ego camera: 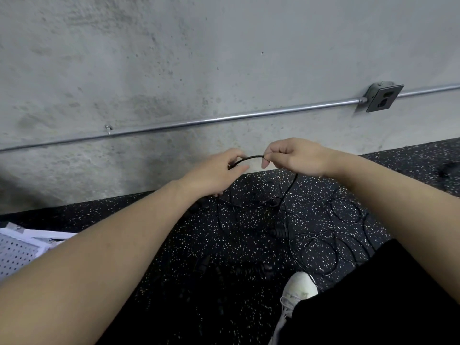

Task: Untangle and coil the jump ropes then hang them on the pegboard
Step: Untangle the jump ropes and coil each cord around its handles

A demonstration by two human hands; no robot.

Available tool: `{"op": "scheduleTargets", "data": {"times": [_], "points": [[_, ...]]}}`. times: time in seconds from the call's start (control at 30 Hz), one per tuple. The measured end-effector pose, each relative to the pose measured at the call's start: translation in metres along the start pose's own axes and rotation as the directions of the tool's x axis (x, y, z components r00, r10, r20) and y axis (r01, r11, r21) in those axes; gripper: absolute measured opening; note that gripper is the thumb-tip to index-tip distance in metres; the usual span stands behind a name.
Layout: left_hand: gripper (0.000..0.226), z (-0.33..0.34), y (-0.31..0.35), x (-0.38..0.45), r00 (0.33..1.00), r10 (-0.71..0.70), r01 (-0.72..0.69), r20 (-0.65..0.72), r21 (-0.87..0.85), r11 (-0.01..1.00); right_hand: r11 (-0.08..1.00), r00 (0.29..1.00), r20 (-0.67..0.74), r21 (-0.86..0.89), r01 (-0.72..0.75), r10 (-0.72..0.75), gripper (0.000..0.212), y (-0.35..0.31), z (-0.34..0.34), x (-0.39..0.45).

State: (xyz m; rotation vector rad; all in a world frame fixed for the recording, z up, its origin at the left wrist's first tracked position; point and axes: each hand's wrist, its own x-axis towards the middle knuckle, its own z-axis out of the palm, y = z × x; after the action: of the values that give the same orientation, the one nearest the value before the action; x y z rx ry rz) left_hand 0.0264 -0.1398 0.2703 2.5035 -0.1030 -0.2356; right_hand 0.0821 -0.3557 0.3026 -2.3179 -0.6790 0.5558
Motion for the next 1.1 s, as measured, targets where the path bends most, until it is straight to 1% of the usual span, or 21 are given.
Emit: {"op": "scheduleTargets", "data": {"times": [0.03, 0.07, 0.13, 0.23, 0.3, 0.37, 0.47, 0.5, 0.57, 0.63, 0.67, 0.7, 0.73, 0.77, 0.83, 0.87, 0.9, 0.97, 1.03, 1.1], "points": [[0.028, 0.003, 0.006, 0.0, 0.999, 0.046, -0.044, -0.029, 0.065, 0.997, 1.0, 1.0, -0.012, 0.0, 0.003, -0.003, 0.024, -0.002, 0.0, 0.0], [0.03, 0.006, 0.01, 0.001, 0.995, 0.085, -0.079, -0.045, 0.114, 0.99, 1.0, 1.0, -0.02, -0.009, 0.005, -0.006, 0.023, -0.002, -0.001, 0.001], [0.039, 0.008, 0.014, 0.002, 0.992, 0.114, -0.108, -0.044, 0.131, 0.986, 1.0, 1.0, -0.007, -0.002, 0.005, -0.005, 0.024, -0.001, -0.001, 0.001], [0.044, 0.003, 0.017, 0.005, 0.995, 0.09, -0.089, -0.03, 0.028, 0.996, 0.989, 0.999, 0.018, 0.145, 0.025, -0.028, 0.026, 0.003, -0.001, -0.002], [0.042, 0.0, 0.018, 0.007, 0.997, 0.068, -0.07, -0.048, -0.049, 0.996, 0.974, 0.998, -0.001, 0.219, 0.062, -0.064, 0.026, 0.007, -0.001, -0.004], [0.041, -0.001, 0.017, 0.011, 0.996, 0.045, -0.052, -0.075, -0.082, 0.995, 0.97, 0.997, 0.002, 0.232, 0.072, -0.074, 0.029, 0.01, -0.001, -0.006], [0.042, 0.0, 0.011, 0.016, 0.994, -0.006, -0.009, -0.108, -0.138, 0.99, 0.972, 0.994, 0.113, 0.234, -0.02, -0.007, 0.035, 0.019, -0.001, -0.006], [0.043, 0.0, 0.009, 0.018, 0.993, -0.035, 0.013, -0.116, -0.179, 0.984, 0.971, 0.988, 0.153, 0.232, -0.063, 0.027, 0.038, 0.022, -0.001, -0.006], [0.044, -0.001, 0.006, 0.022, 0.984, -0.11, 0.058, -0.141, -0.331, 0.942, 0.974, 0.979, 0.193, 0.2, -0.111, 0.072, 0.039, 0.03, -0.003, -0.007], [0.044, -0.004, 0.001, 0.027, 0.966, -0.214, 0.108, -0.149, -0.52, 0.847, 0.981, 0.975, 0.207, 0.153, -0.12, 0.087, 0.036, 0.036, -0.005, -0.007], [0.044, -0.006, -0.002, 0.029, 0.956, -0.26, 0.133, -0.139, -0.583, 0.801, 0.981, 0.976, 0.199, 0.155, -0.121, 0.089, 0.033, 0.039, -0.005, -0.006], [0.044, -0.007, -0.006, 0.03, 0.948, -0.295, 0.165, -0.119, -0.608, 0.776, 0.976, 0.98, 0.175, 0.18, -0.123, 0.091, 0.029, 0.042, -0.006, -0.006], [0.044, -0.008, -0.011, 0.03, 0.945, -0.313, 0.198, -0.094, -0.597, 0.777, 0.972, 0.986, 0.134, 0.201, -0.122, 0.096, 0.026, 0.046, -0.006, -0.005], [0.044, -0.008, -0.014, 0.03, 0.948, -0.31, 0.226, -0.071, -0.537, 0.813, 0.971, 0.991, 0.084, 0.21, -0.116, 0.1, 0.025, 0.05, -0.007, -0.005], [0.039, -0.006, -0.019, 0.027, 0.968, -0.249, 0.233, -0.017, -0.304, 0.924, 0.973, 0.993, -0.002, 0.2, -0.116, 0.119, 0.026, 0.054, -0.01, -0.006], [0.033, -0.003, -0.021, 0.025, 0.975, -0.221, 0.22, 0.019, -0.202, 0.955, 0.972, 0.991, -0.026, 0.2, -0.123, 0.131, 0.027, 0.055, -0.011, -0.007], [0.031, -0.001, -0.021, 0.024, 0.977, -0.208, 0.213, 0.05, -0.148, 0.966, 0.972, 0.99, -0.038, 0.197, -0.128, 0.138, 0.028, 0.056, -0.011, -0.008], [0.041, 0.003, -0.016, 0.022, 0.98, -0.184, 0.193, 0.081, -0.126, 0.973, 0.977, 0.99, -0.034, 0.172, -0.128, 0.136, 0.028, 0.054, -0.012, -0.01], [0.045, 0.007, -0.006, 0.021, 0.99, -0.105, 0.115, 0.098, -0.097, 0.989, 0.984, 0.993, -0.008, 0.133, -0.118, 0.12, 0.027, 0.048, -0.011, -0.011], [0.034, 0.012, 0.009, 0.018, 0.996, 0.012, -0.012, 0.089, -0.001, 1.0, 0.989, 0.995, 0.007, 0.102, -0.104, 0.104, 0.028, 0.042, -0.009, -0.01]]}}
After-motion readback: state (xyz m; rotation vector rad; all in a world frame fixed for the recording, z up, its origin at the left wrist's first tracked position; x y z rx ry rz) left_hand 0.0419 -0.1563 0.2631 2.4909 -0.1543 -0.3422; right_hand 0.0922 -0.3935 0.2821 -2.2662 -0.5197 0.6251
